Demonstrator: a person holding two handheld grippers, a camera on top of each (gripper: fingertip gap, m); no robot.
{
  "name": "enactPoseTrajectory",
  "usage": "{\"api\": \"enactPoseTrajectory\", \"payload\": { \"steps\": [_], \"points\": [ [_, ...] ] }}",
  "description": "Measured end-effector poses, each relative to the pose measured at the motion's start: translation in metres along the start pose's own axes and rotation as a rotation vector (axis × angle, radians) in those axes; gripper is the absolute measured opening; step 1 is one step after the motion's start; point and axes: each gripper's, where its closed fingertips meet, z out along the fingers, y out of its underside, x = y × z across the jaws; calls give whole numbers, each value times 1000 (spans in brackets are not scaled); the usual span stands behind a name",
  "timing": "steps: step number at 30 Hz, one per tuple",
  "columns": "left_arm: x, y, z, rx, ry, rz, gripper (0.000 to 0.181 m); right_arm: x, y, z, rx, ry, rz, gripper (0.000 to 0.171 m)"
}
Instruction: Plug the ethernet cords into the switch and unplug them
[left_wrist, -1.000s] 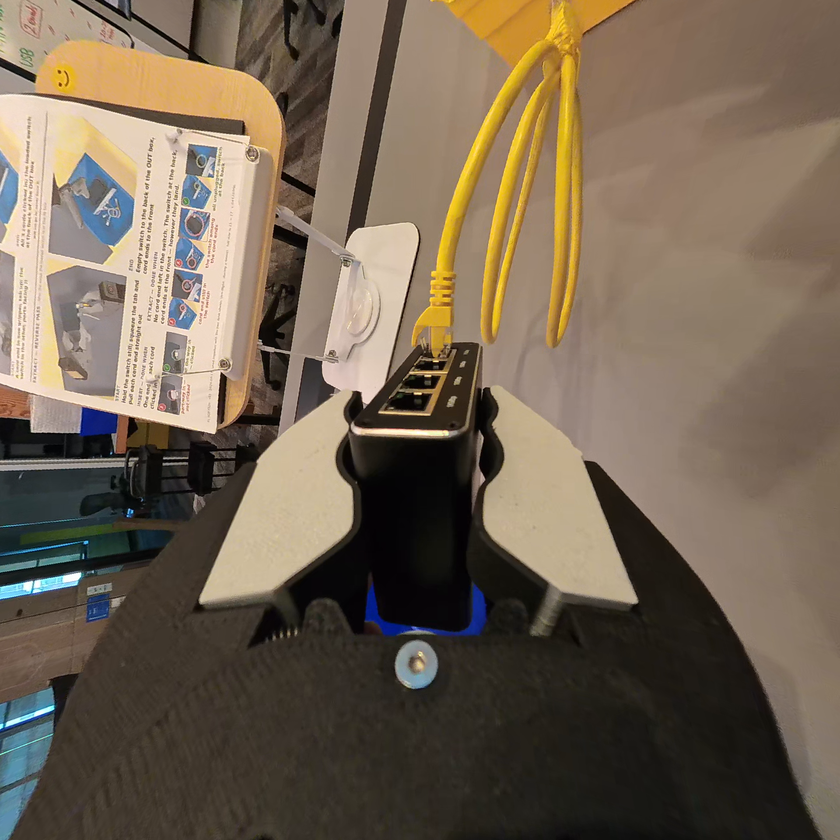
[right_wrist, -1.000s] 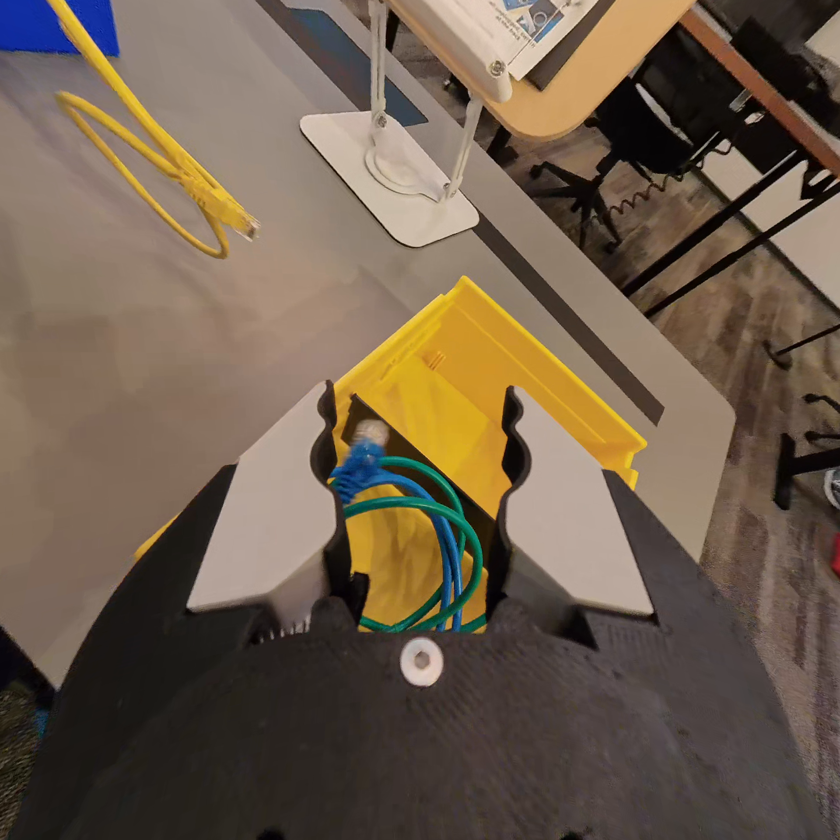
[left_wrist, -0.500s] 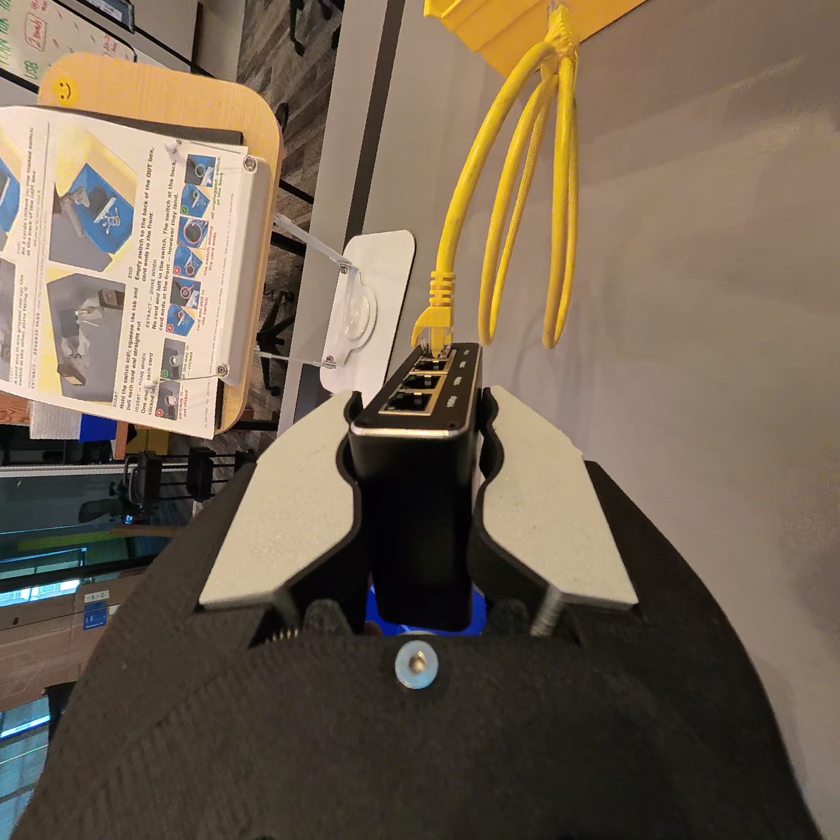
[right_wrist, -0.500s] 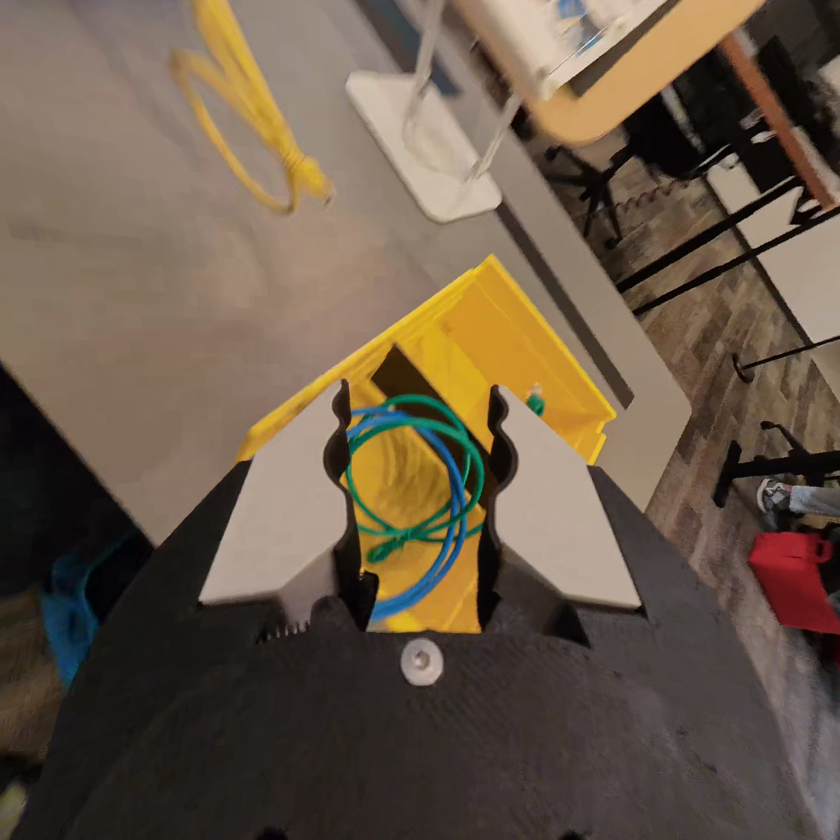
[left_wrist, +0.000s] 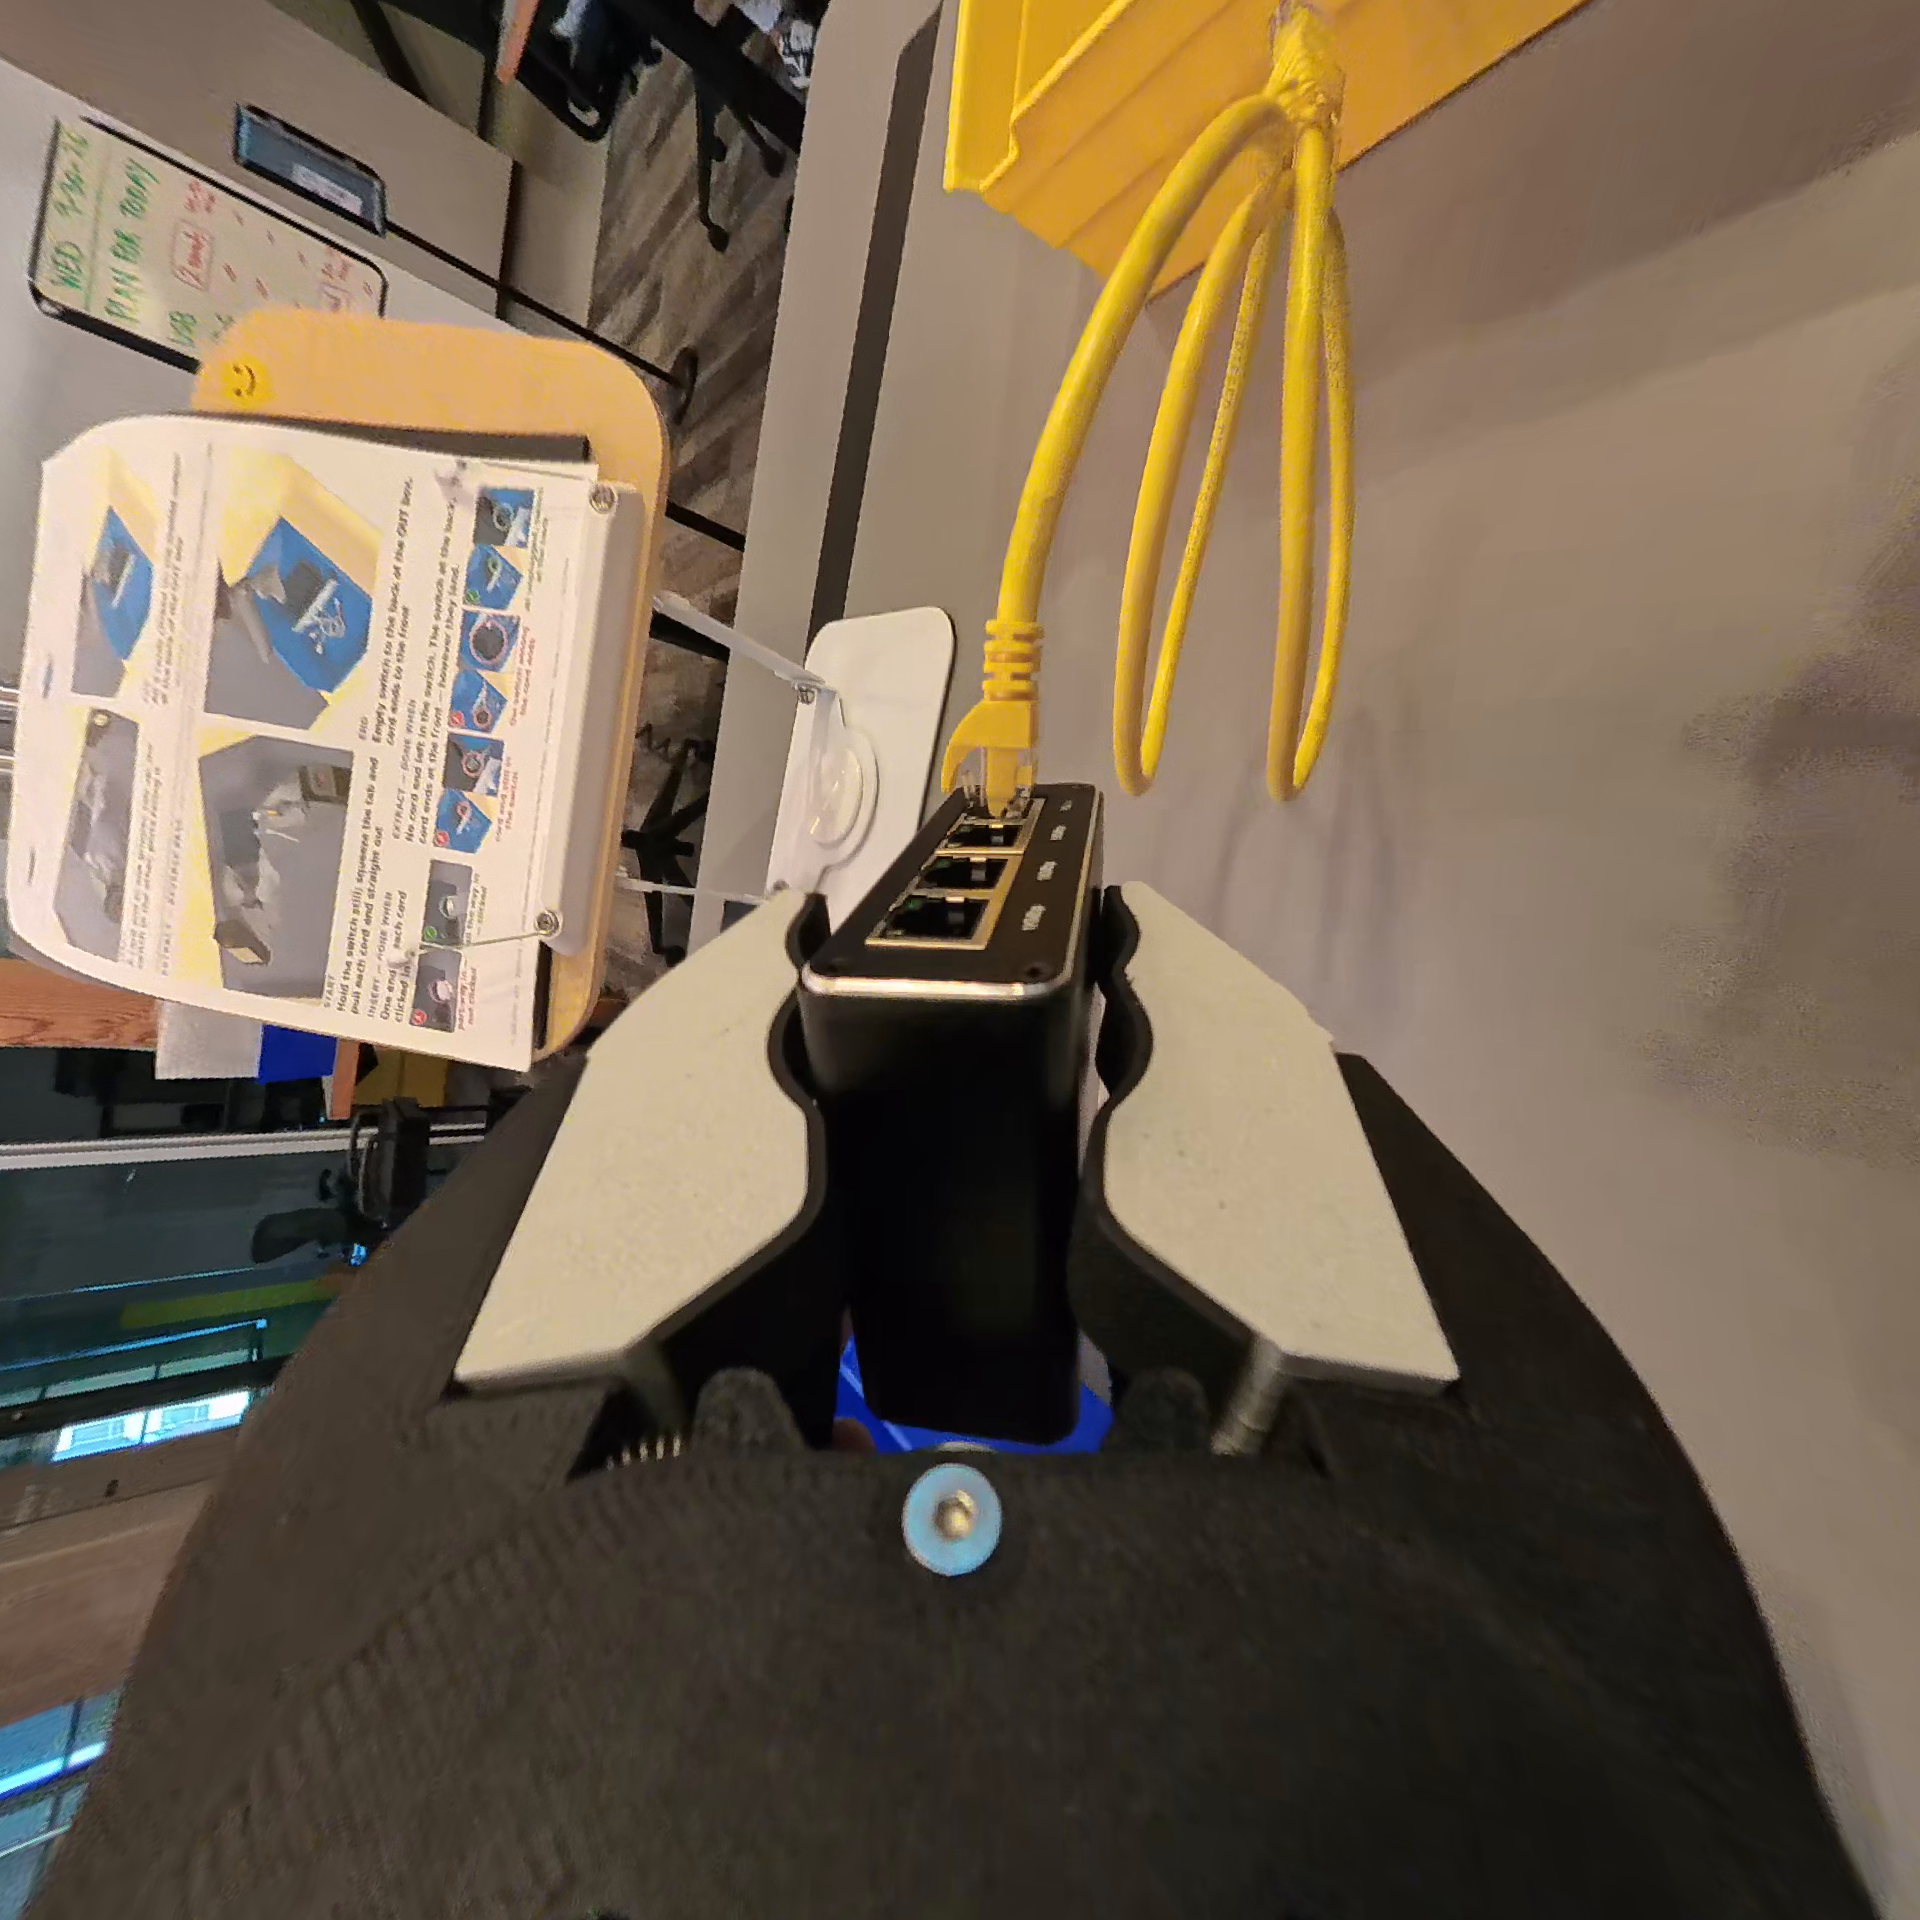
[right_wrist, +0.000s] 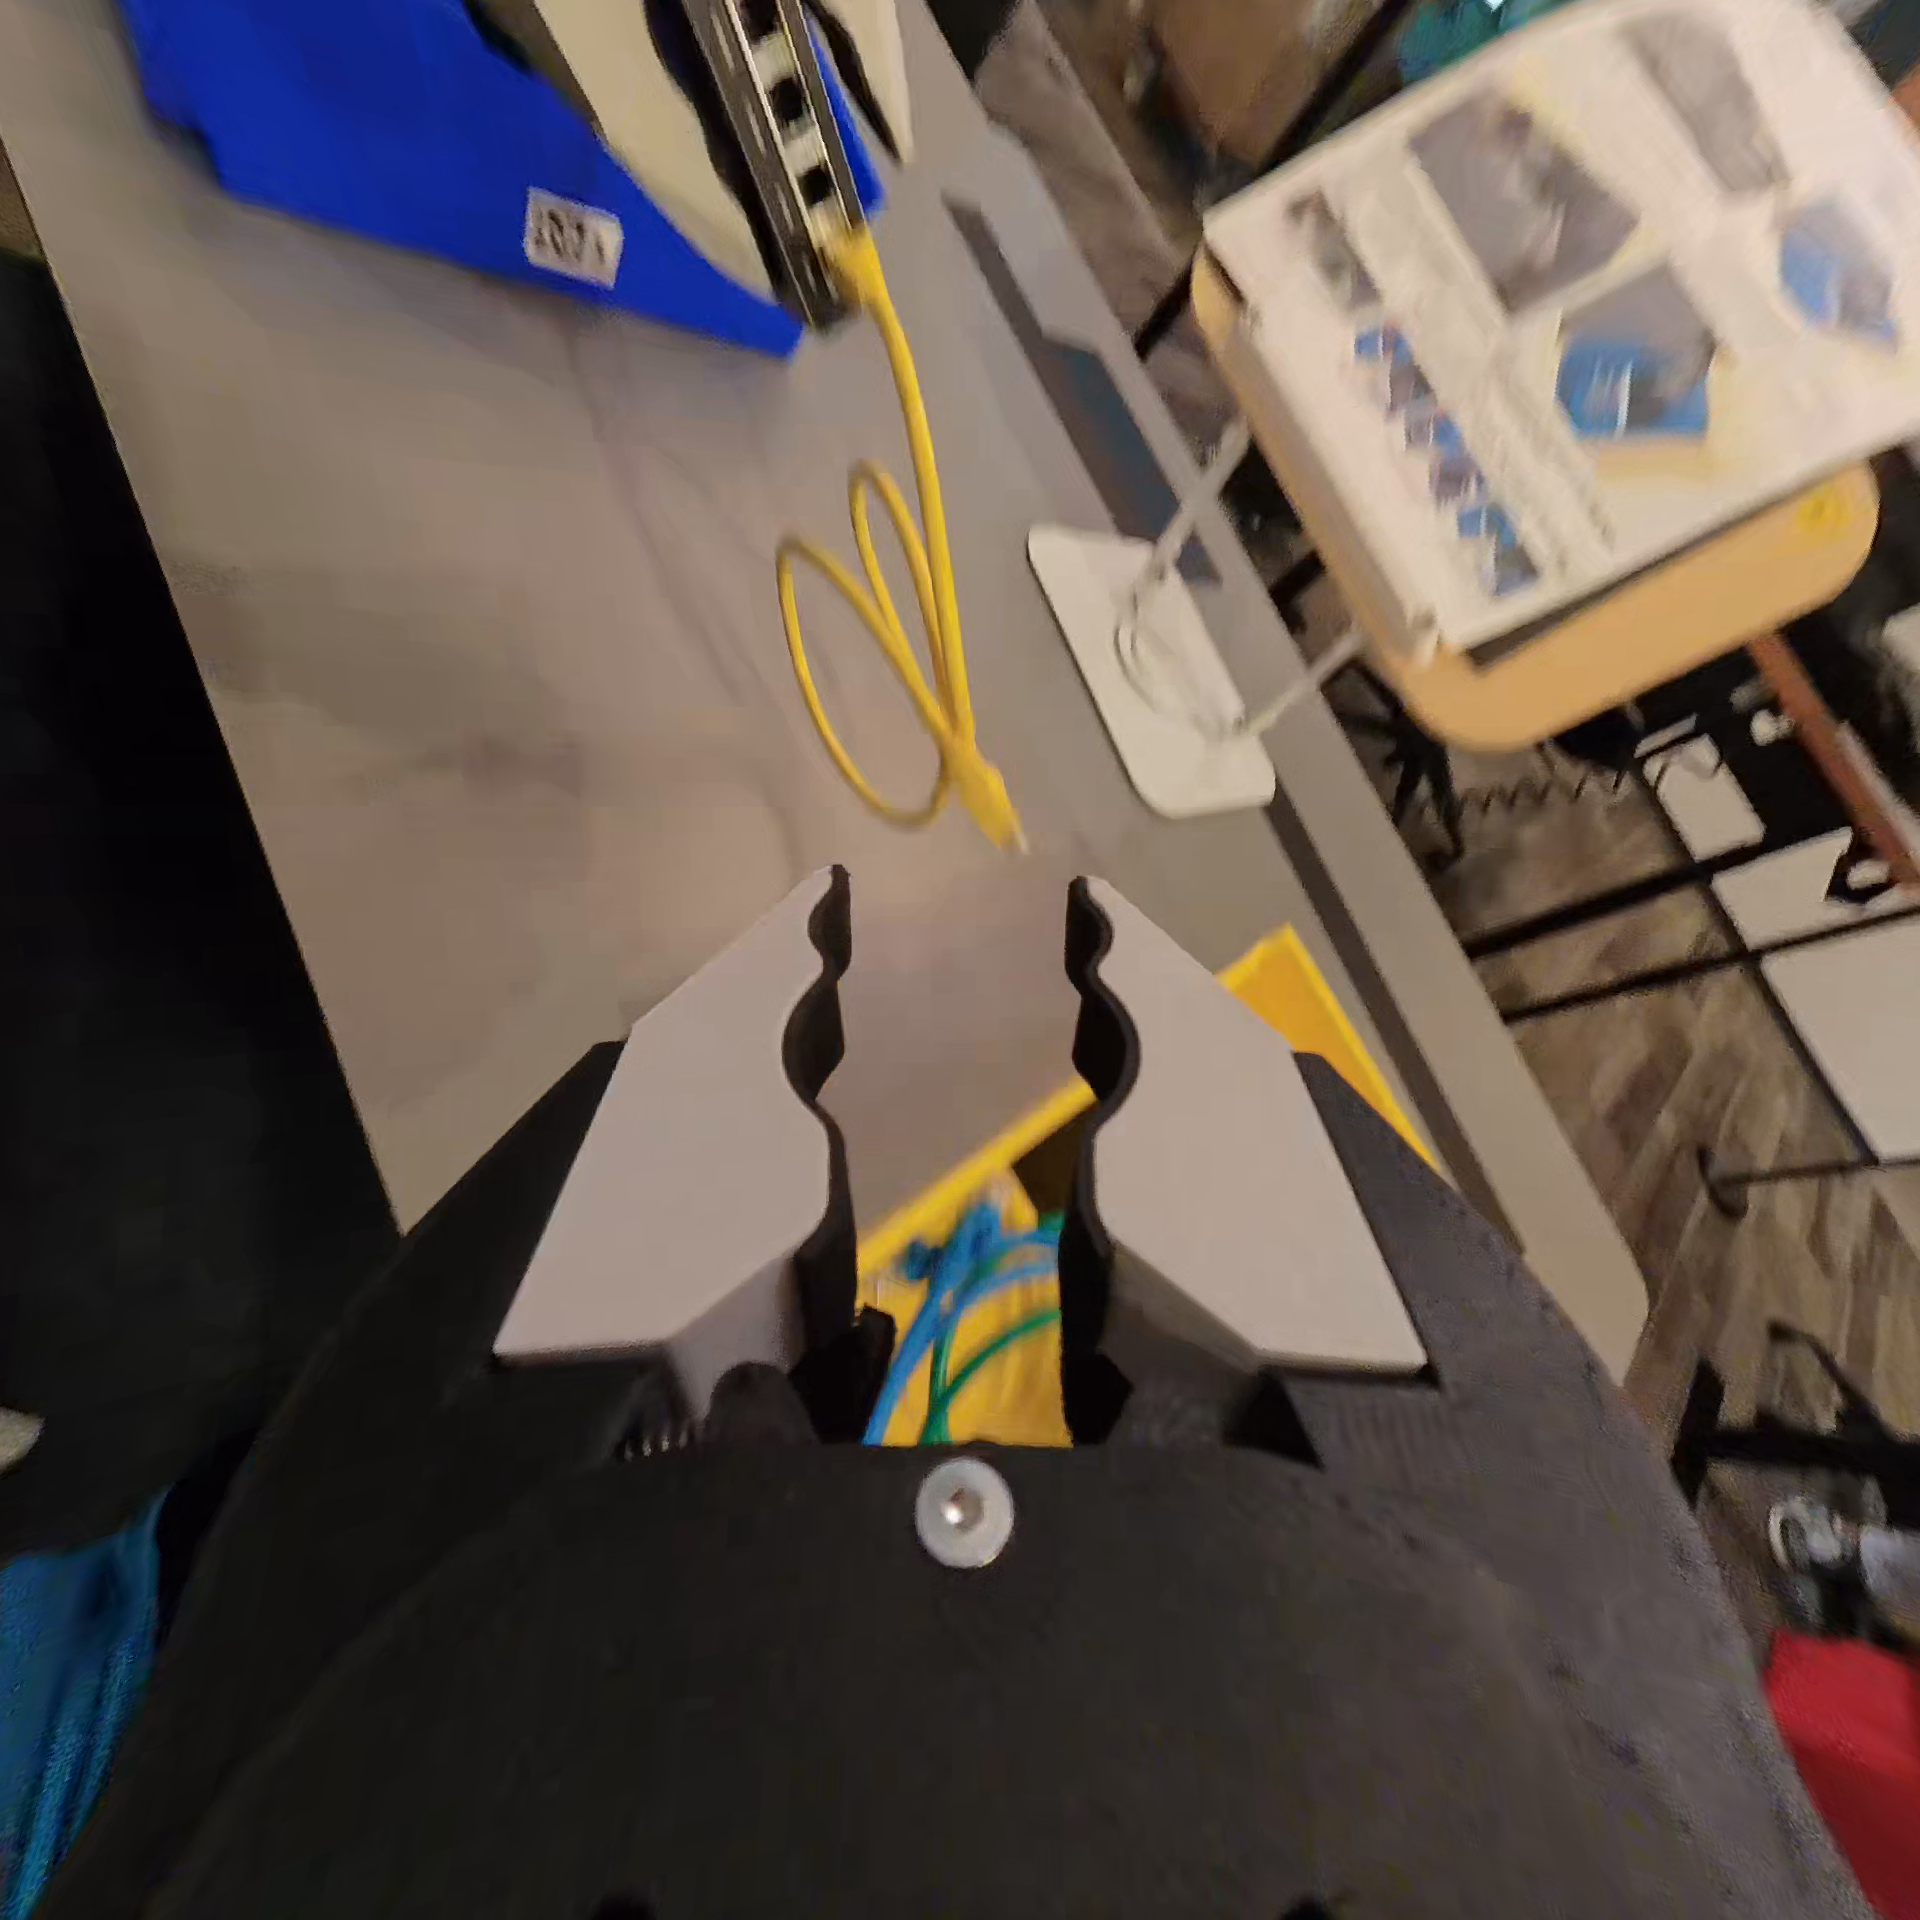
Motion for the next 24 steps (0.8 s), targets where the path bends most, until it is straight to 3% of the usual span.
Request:
{"api": "enactPoseTrajectory", "payload": {
  "steps": [5,9,14,16,24],
  "points": [
    [-1,-12,-5,30,-29,48,50,-13,-61,50,108,11,-127,47],
    [1,-20,-10,43,-38,84,50,-22,-84,93,116,10,-225,46],
    [5,-28,-14,57,-32,115,49,-28,-94,133,83,55,-352,24],
    [6,-31,-16,70,-28,114,49,-26,-97,140,80,87,-375,5],
    [-3,-31,-21,106,-36,101,53,-24,-103,137,183,42,-229,3]
  ]
}}
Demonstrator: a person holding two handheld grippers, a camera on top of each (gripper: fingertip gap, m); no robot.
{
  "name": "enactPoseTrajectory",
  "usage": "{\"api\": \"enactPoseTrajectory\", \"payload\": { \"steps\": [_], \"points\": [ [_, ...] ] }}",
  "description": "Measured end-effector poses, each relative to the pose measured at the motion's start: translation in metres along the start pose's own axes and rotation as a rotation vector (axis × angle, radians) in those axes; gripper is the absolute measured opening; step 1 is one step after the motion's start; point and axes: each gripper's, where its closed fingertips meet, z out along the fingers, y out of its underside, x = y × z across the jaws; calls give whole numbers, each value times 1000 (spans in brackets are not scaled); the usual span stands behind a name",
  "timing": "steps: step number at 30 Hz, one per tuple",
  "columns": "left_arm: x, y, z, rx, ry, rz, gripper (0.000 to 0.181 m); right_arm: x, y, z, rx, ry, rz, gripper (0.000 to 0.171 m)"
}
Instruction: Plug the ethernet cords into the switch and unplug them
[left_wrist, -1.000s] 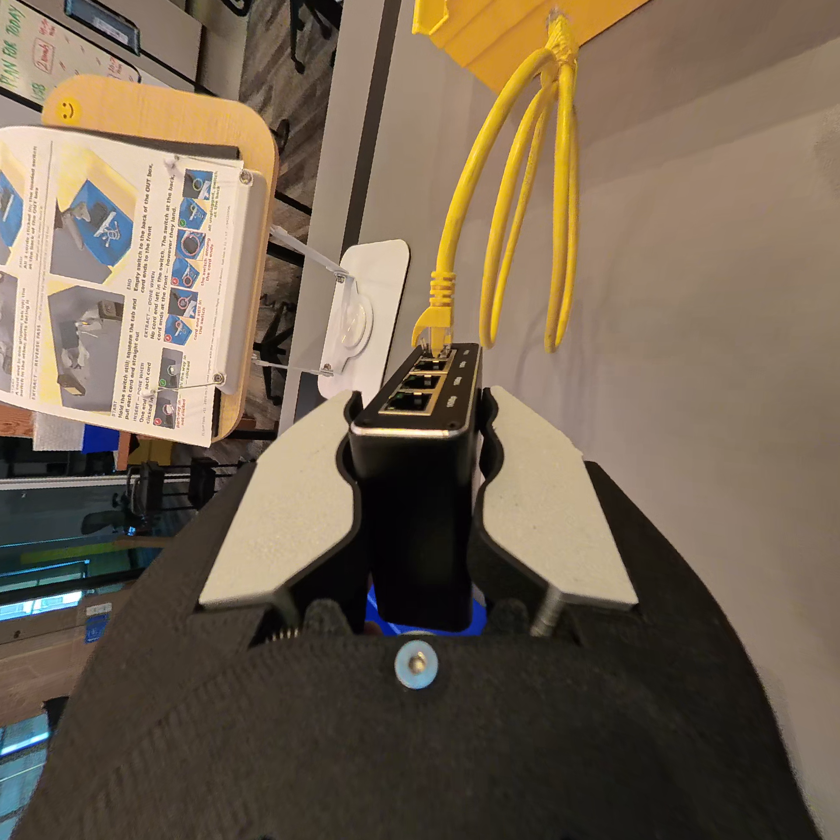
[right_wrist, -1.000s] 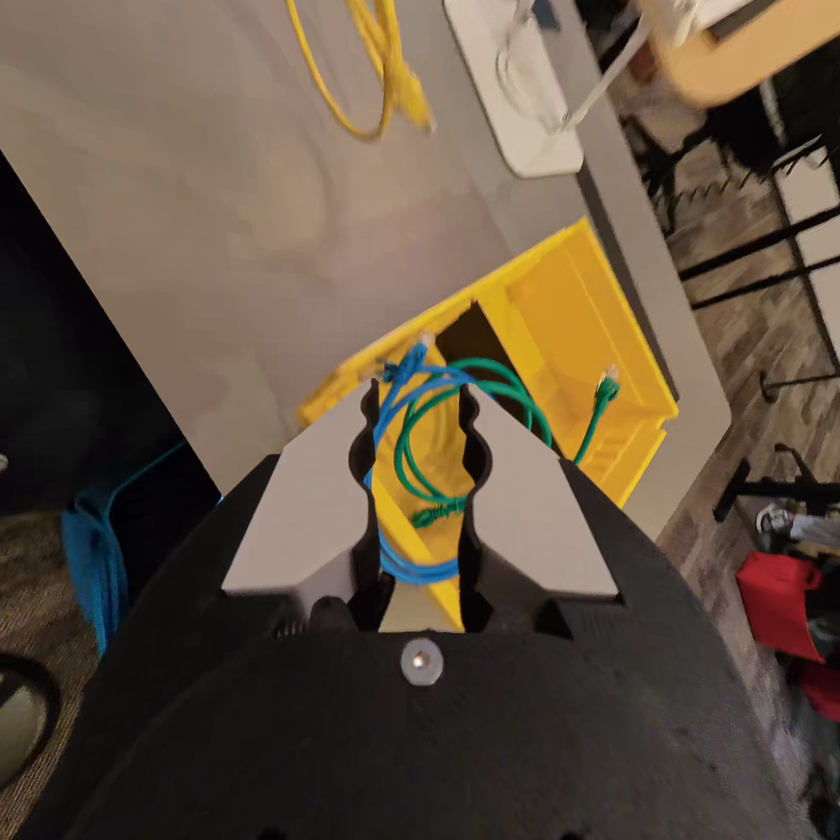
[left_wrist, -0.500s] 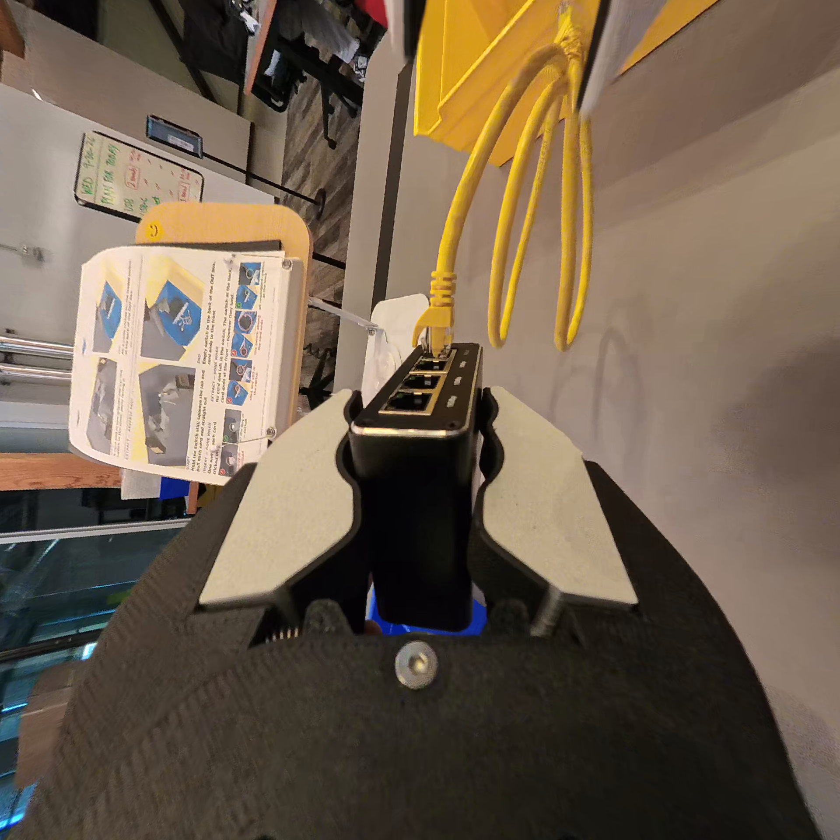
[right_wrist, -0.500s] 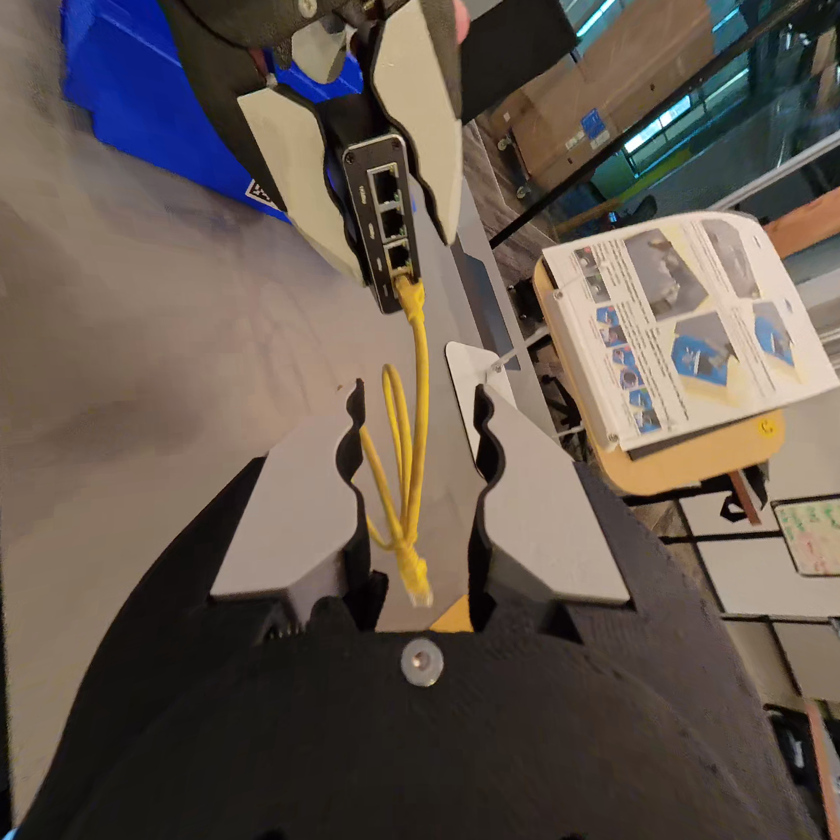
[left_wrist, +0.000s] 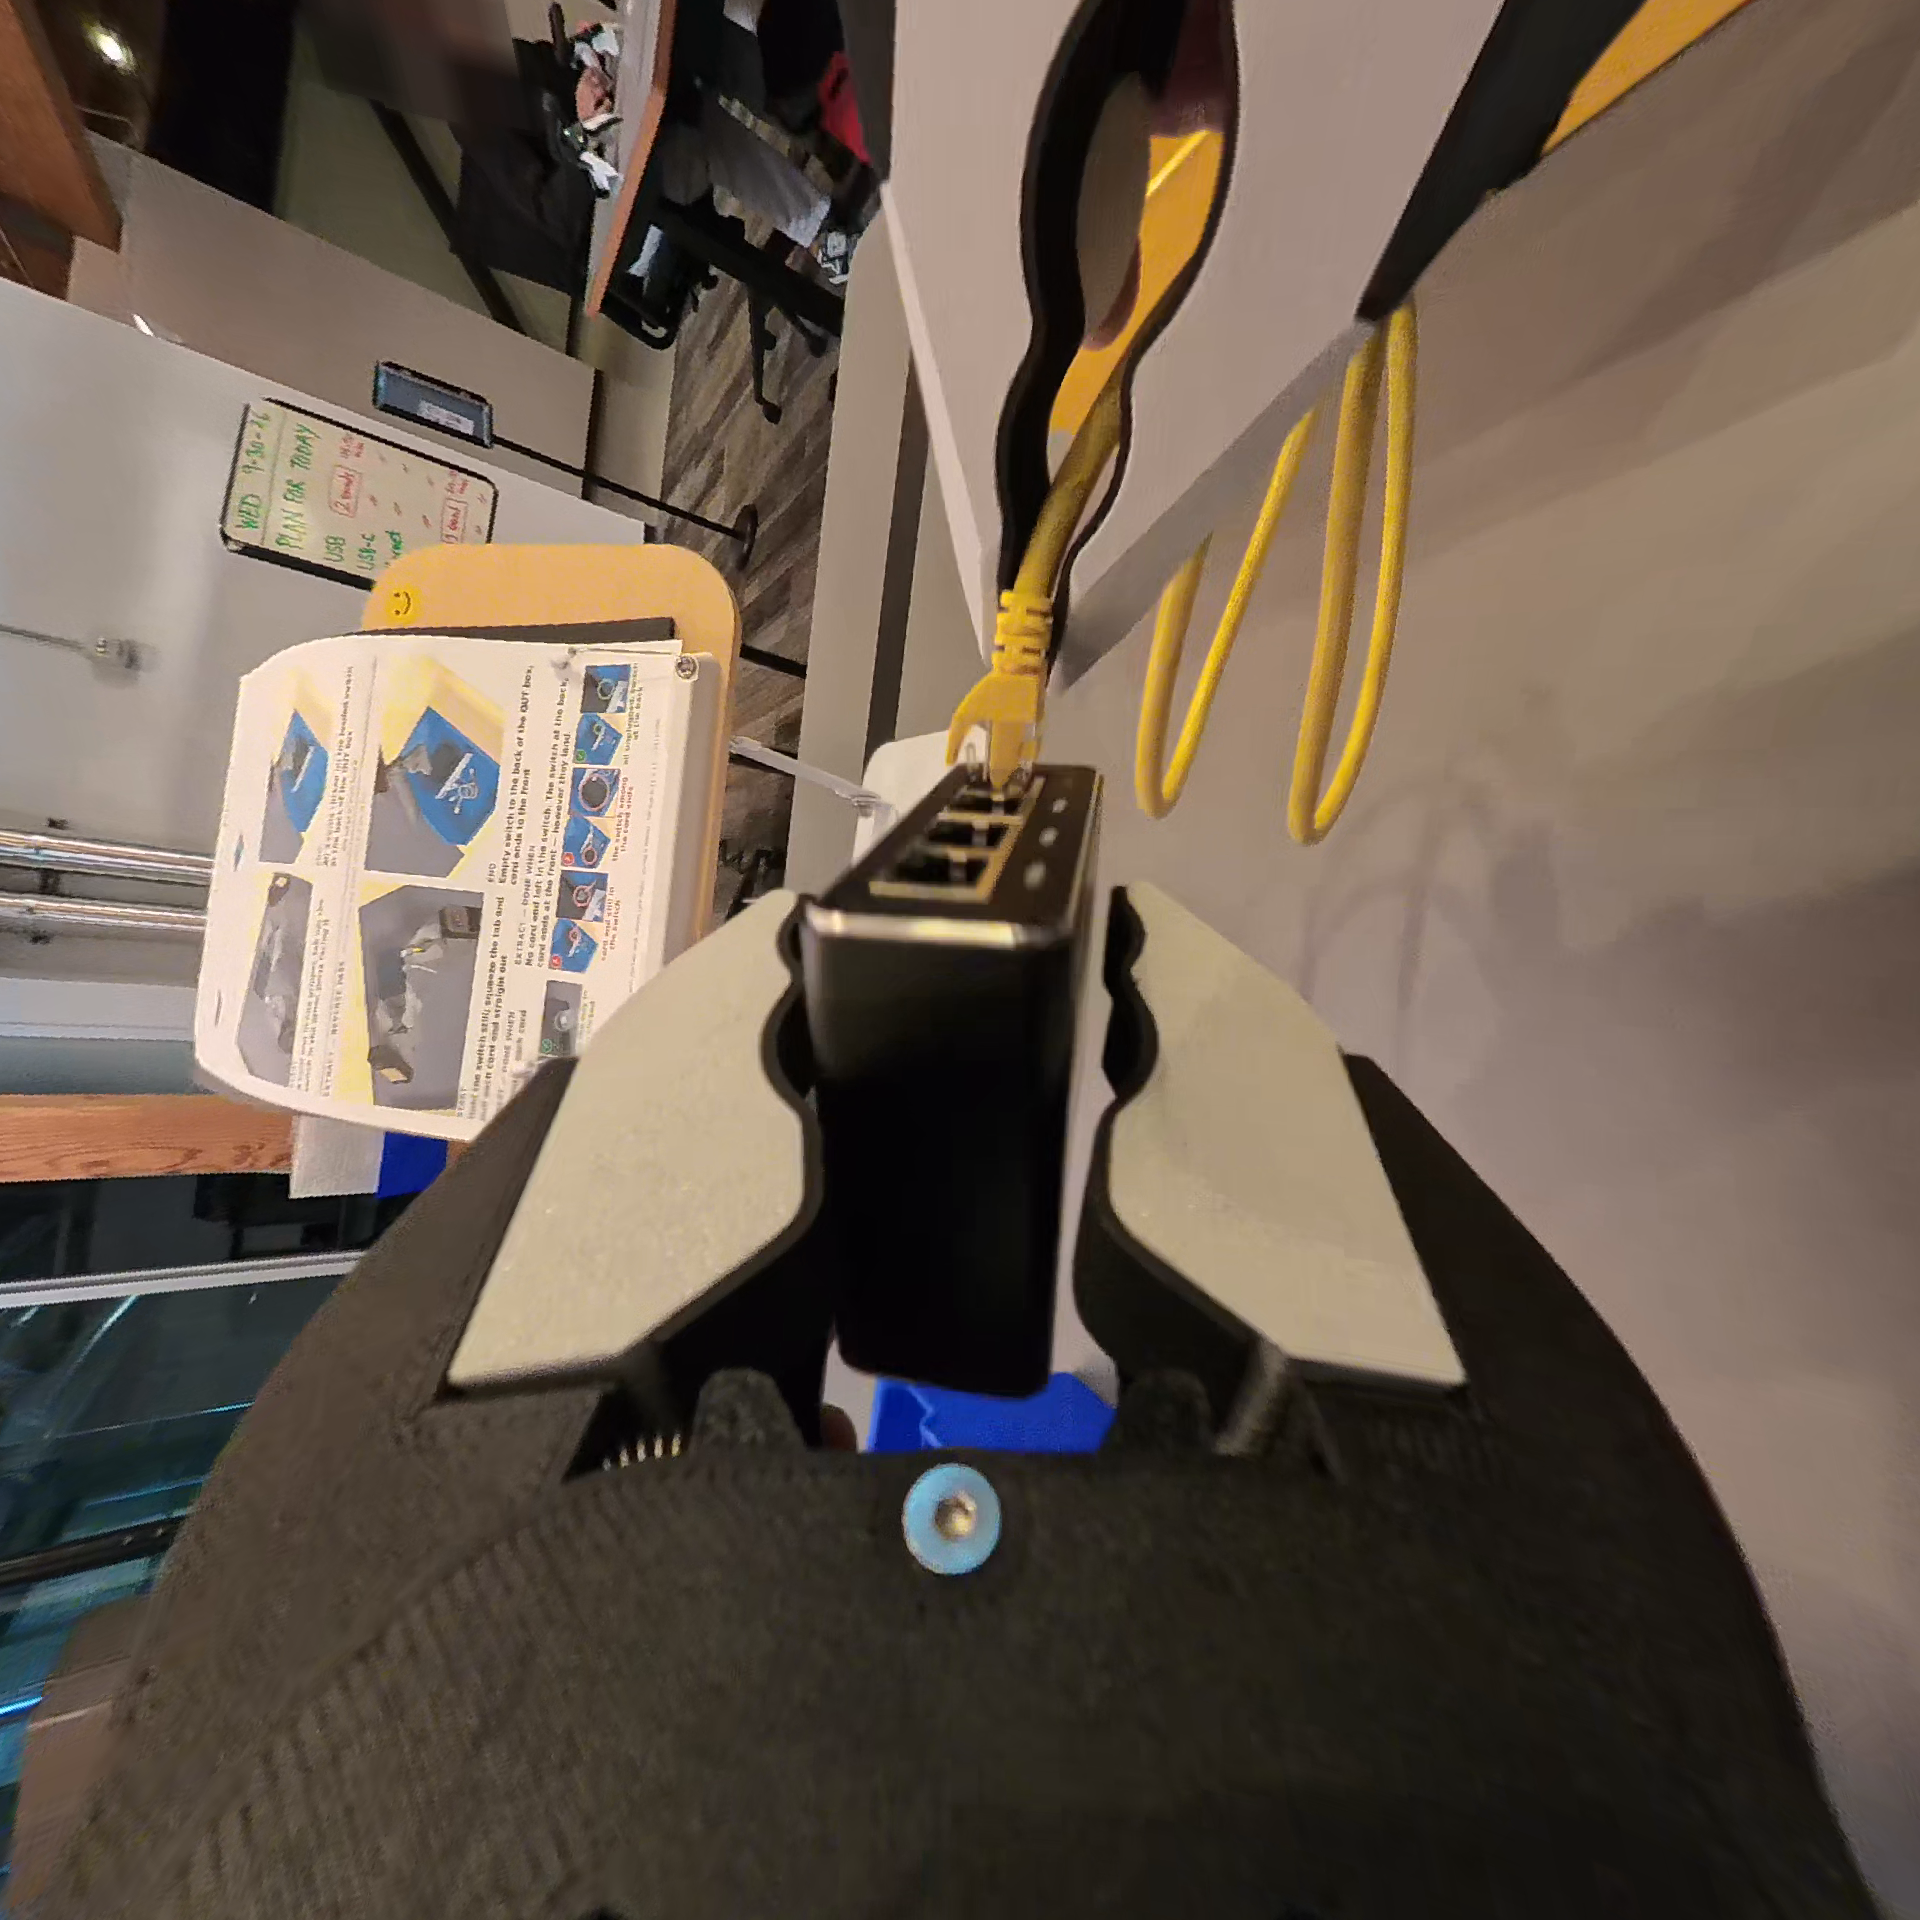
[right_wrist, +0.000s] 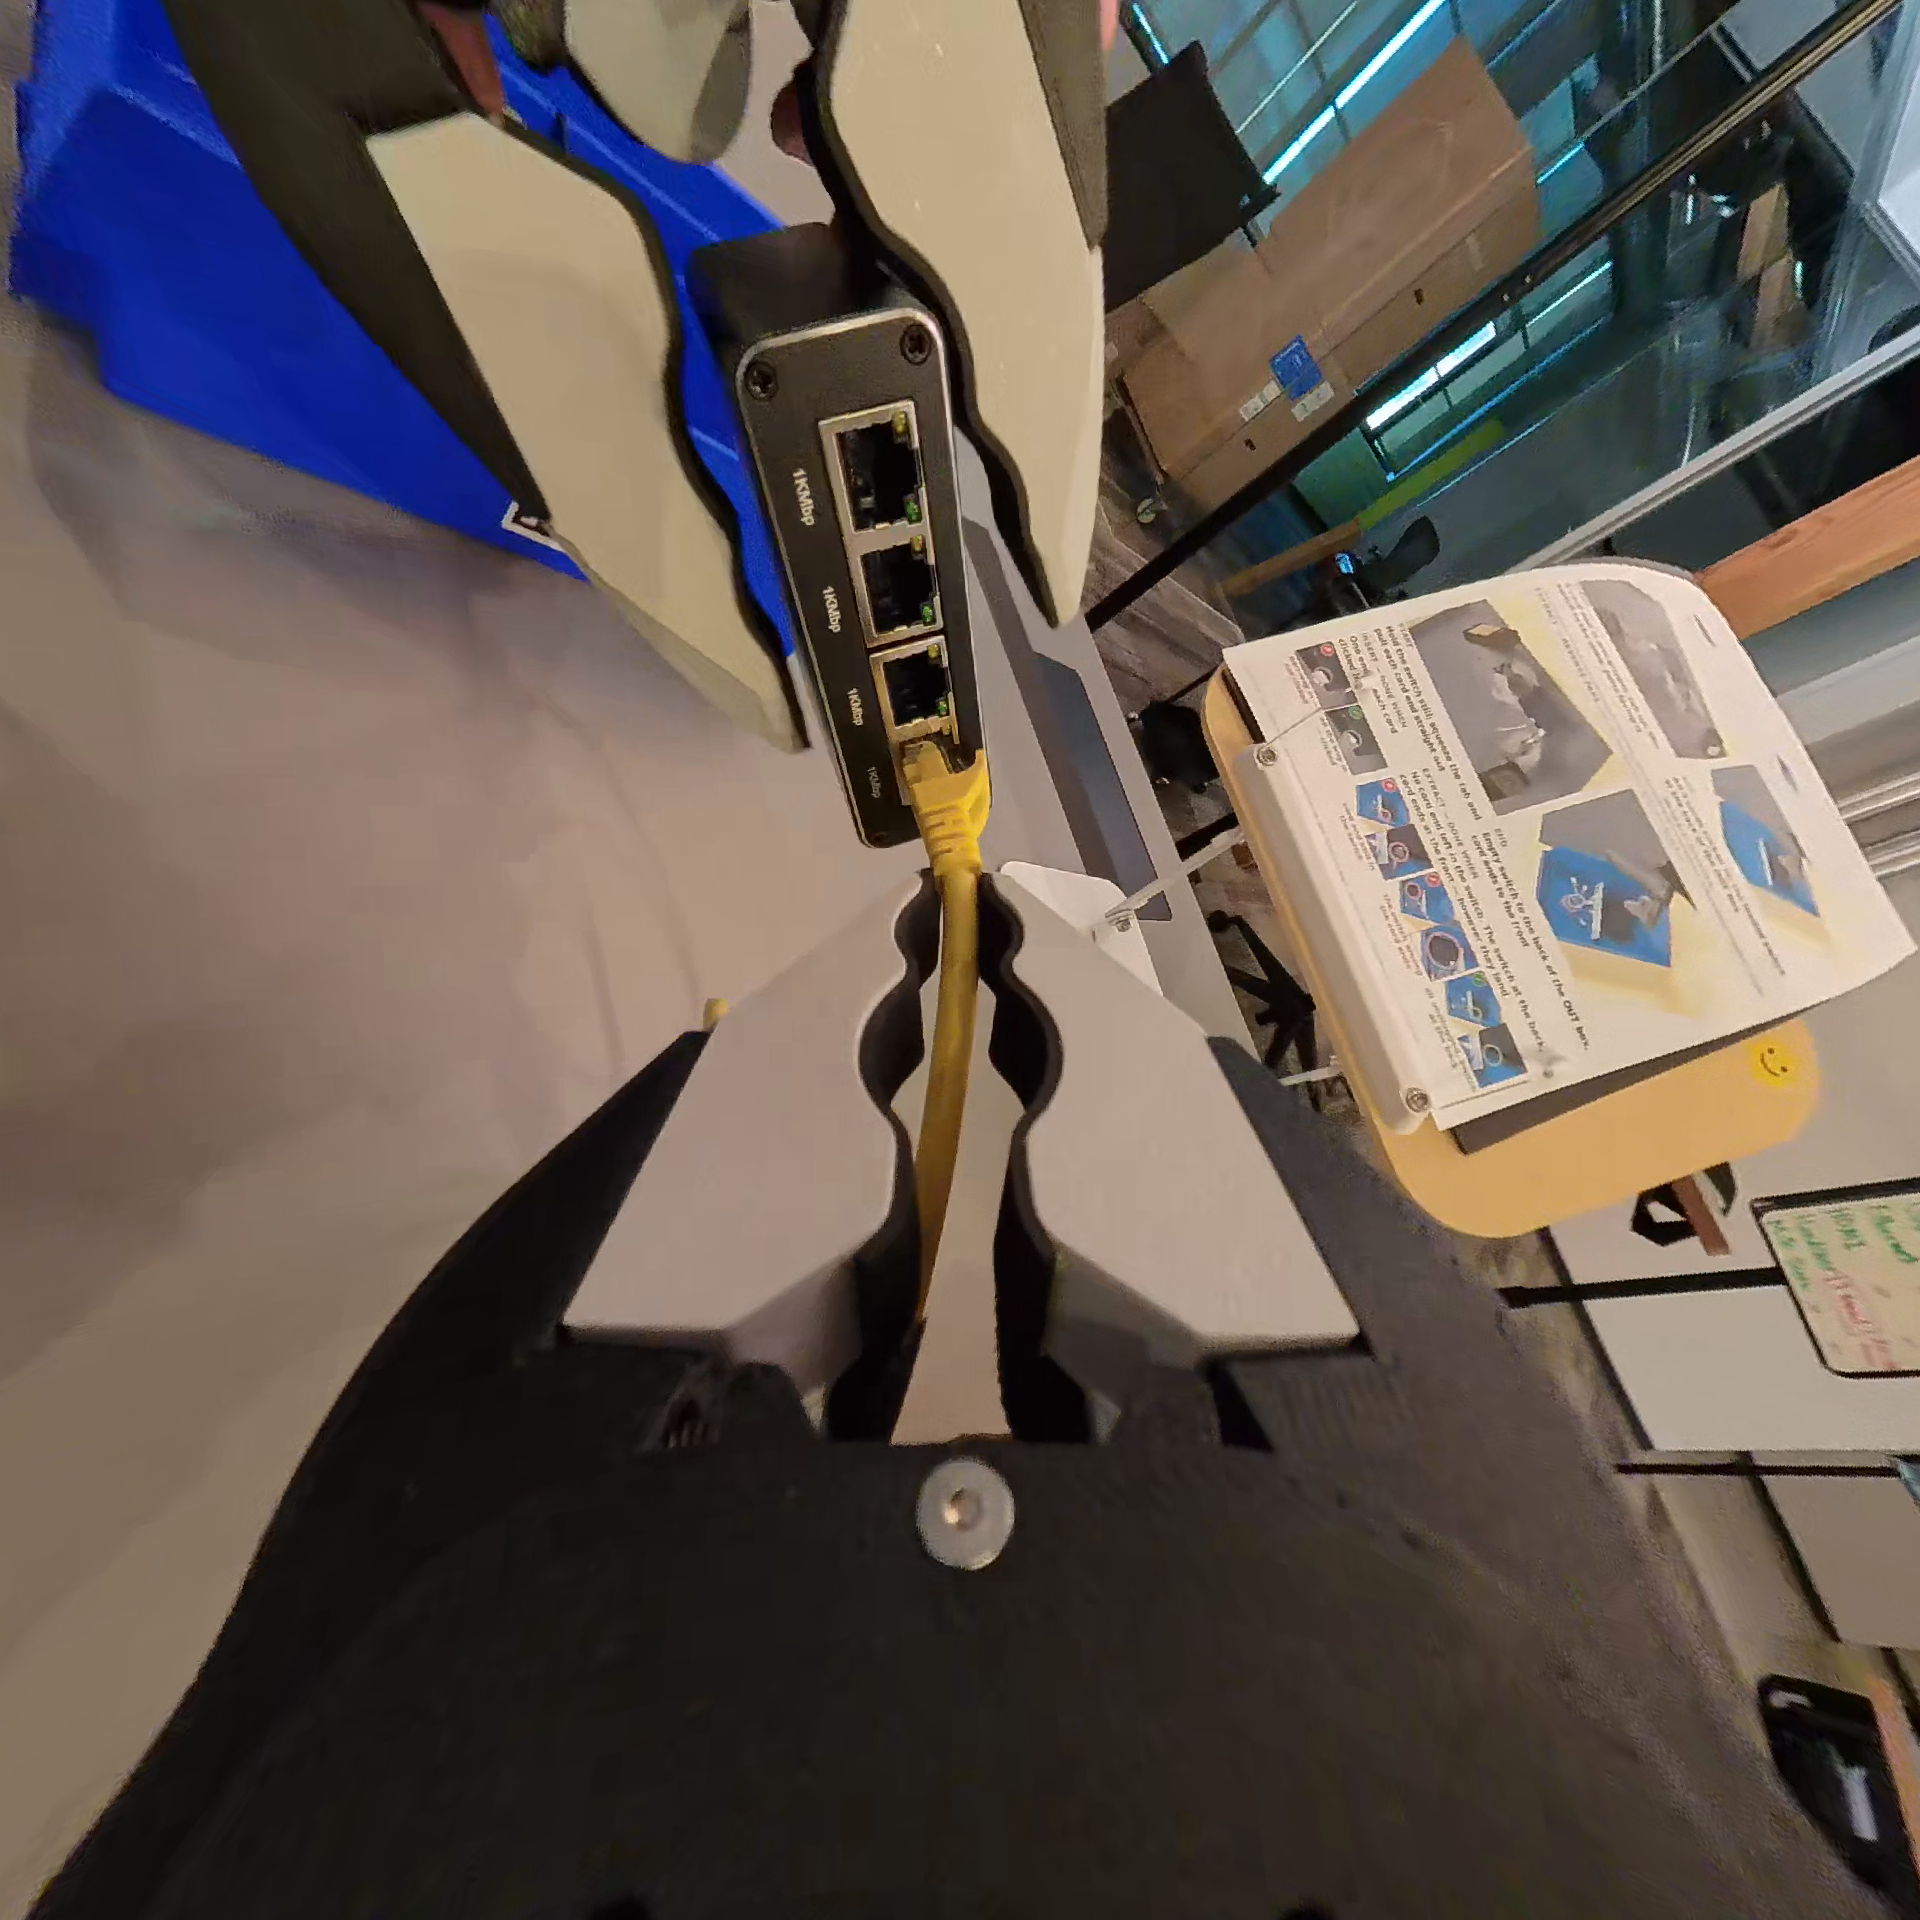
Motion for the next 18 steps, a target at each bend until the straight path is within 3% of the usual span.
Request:
{"api": "enactPoseTrajectory", "payload": {
  "steps": [9,18],
  "points": [
    [-16,-8,-16,176,59,-170,80,18,-9,-25,223,-28,204,3],
    [-7,-37,-14,374,71,-203,58,7,-27,-33,314,-107,163,3]
  ]
}}
